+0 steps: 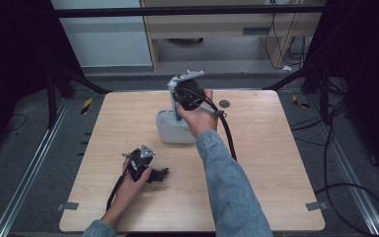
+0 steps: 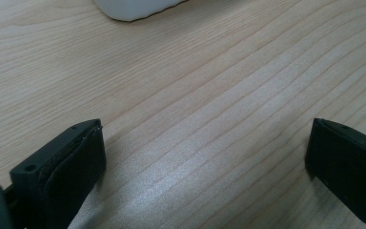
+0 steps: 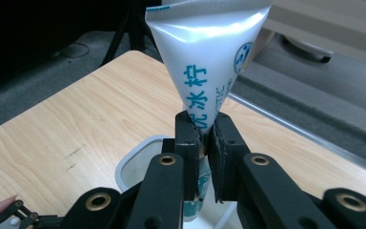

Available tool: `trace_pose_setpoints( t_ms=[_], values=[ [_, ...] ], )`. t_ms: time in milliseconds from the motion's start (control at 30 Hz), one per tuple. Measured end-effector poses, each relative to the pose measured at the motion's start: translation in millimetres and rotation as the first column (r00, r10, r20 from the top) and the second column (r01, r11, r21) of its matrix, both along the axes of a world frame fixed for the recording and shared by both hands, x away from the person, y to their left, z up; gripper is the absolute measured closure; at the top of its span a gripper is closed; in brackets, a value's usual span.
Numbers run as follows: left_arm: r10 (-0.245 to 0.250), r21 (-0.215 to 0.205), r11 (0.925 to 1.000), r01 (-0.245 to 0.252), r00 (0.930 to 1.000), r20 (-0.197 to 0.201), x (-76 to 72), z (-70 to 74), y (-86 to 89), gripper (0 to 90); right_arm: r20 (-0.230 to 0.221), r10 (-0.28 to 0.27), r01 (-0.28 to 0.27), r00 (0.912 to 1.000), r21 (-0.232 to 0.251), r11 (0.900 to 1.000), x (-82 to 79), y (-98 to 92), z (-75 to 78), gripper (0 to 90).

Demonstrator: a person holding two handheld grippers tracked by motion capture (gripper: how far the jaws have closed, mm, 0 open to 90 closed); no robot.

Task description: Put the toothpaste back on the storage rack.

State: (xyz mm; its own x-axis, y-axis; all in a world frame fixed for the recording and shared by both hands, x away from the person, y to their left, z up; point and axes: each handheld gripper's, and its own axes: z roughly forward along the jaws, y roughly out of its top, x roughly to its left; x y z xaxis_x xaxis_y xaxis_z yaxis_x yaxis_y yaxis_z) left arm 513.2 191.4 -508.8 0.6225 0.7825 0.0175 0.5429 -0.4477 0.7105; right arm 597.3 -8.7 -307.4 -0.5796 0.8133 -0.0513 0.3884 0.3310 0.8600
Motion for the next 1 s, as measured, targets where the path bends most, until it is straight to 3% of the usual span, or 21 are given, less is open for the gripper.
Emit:
trace_pose_setpoints(
  t_ms=[367,1000],
  values=[
    [-0.003,0.0,1.0,0.003,1.0,0.0,0.3,0.0,0.1,0.0,-0.059,-0.006,0.004,0.9982,-0.034,0.999,11.9,3.9,-29.6,82.9],
    [-0.007,0.001,1.0,0.007,1.0,0.001,1.2,0.0,0.0,0.0,-0.116,0.013,-0.028,0.9931,-0.127,0.992,14.9,18.7,-48.2,82.9]
  ],
)
